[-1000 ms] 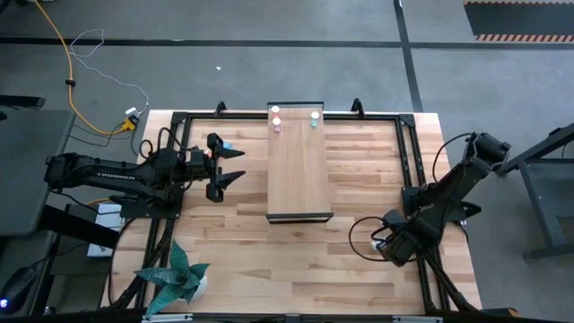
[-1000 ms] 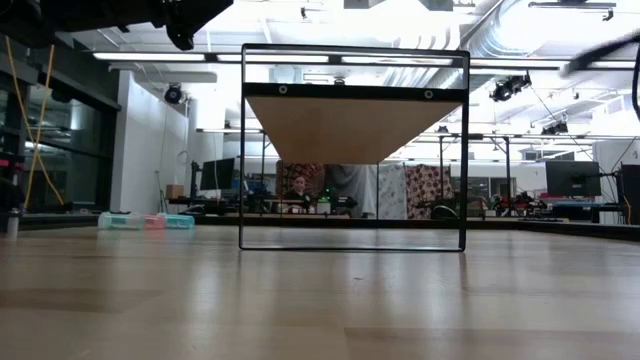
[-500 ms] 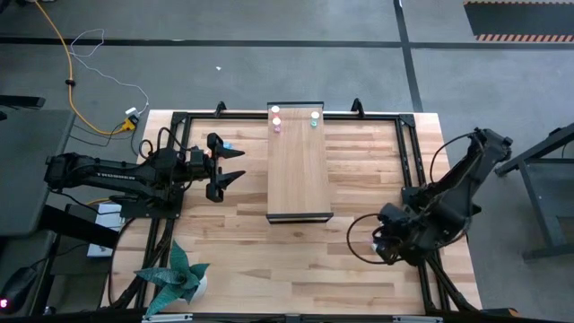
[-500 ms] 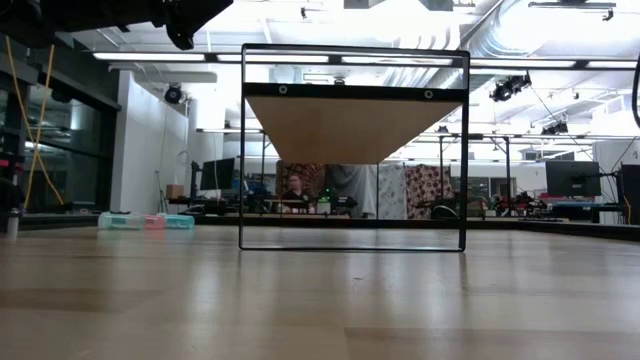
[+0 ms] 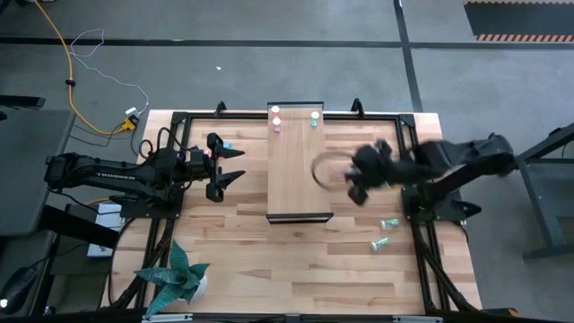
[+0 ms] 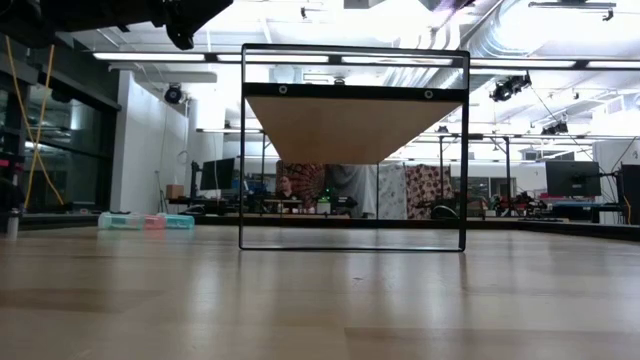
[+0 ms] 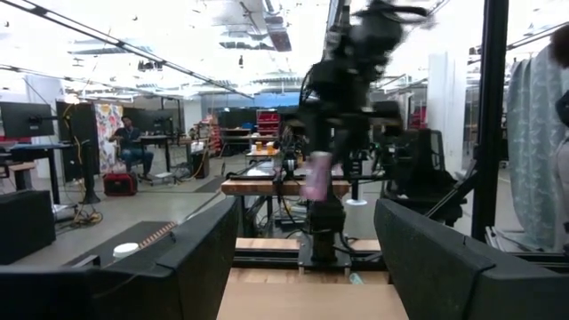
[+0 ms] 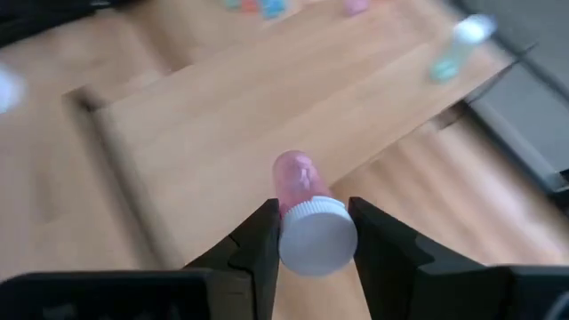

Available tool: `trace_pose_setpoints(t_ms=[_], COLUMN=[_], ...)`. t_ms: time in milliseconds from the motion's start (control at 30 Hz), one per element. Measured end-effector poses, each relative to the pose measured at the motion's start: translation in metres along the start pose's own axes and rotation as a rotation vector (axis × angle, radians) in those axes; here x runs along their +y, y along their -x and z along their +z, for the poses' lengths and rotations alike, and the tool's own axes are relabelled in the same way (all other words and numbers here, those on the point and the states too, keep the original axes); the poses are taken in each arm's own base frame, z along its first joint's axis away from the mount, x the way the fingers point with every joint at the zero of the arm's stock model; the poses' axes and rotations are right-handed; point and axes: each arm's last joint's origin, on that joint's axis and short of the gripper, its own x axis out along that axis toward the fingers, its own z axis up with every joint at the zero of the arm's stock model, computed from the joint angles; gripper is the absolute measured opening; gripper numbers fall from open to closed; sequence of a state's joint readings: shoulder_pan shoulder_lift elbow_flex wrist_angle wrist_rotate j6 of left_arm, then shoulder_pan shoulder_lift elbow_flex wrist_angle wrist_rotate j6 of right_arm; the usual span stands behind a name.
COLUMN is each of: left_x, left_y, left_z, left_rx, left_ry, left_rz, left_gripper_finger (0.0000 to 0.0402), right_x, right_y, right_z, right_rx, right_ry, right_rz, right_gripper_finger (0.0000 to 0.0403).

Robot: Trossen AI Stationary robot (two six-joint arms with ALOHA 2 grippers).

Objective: Pick and place medicine bottles onto shelf by color
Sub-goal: Put the transparent pink pill bottle on the shelf

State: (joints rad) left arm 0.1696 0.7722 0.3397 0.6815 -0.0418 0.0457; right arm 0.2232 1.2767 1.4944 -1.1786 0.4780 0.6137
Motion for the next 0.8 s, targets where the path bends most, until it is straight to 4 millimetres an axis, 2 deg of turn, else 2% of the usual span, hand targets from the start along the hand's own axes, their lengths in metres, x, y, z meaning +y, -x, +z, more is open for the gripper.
trace_pose_setpoints(t_ms=[167, 400, 633, 800], left_x=[0.0, 0.001, 0.001, 0.001], left_y=[0.0, 0.0, 0.0, 0.0], left_z=[0.0, 0.0, -0.002, -0.004], left_rx=[0.0, 0.003, 0.02, 0.037], left_ry=[-0.002, -0.001, 0.034, 0.07], left_rz=[0.007, 0.023, 0.052, 0.052], left_gripper_finger=[0.0255, 0.0255, 0.0255, 0.0255], right_x=[-0.034, -0.071, -0.087, -0.085], right_y=[-0.032, -0.095, -0.152, -0.177], right_z=[0.046, 0.095, 0.113, 0.116], right_rx=[0.027, 0.162, 0.375, 0.436], right_ry=[0.025, 0.079, 0.139, 0.18], right_rz=[-0.137, -0.21, -0.241, -0.236], right_gripper_finger=[0.0113, 0.0113, 0.0113, 0.0113])
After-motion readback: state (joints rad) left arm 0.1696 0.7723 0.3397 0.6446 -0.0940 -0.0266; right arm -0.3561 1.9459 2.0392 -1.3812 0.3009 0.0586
